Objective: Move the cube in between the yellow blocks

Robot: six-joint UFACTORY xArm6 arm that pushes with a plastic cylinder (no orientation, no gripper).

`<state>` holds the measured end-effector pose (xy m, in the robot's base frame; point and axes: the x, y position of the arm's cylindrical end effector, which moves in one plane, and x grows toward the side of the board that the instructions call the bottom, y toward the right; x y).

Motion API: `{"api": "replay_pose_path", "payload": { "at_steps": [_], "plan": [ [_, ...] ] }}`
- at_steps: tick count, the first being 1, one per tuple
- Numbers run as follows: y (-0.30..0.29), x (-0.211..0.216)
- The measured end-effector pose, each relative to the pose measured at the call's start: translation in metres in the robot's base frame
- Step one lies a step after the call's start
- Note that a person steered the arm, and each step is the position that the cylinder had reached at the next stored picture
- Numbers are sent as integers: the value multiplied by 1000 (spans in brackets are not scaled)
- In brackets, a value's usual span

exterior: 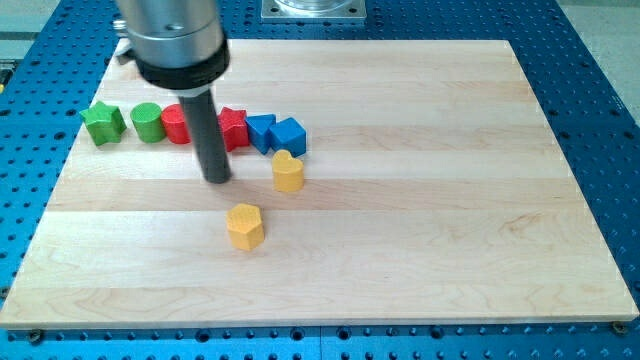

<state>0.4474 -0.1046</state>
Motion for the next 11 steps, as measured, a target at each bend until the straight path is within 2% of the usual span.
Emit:
{"api": "replay_pose_path", "payload": {
  "at_steps": [2,5,6,7,8,9,10,11],
  "plan": [
    [6,-24],
    [120,-57],
    [160,-57],
    [215,-27],
    [226,-9],
    [134,47],
    [74,72],
    [96,74]
  ]
}}
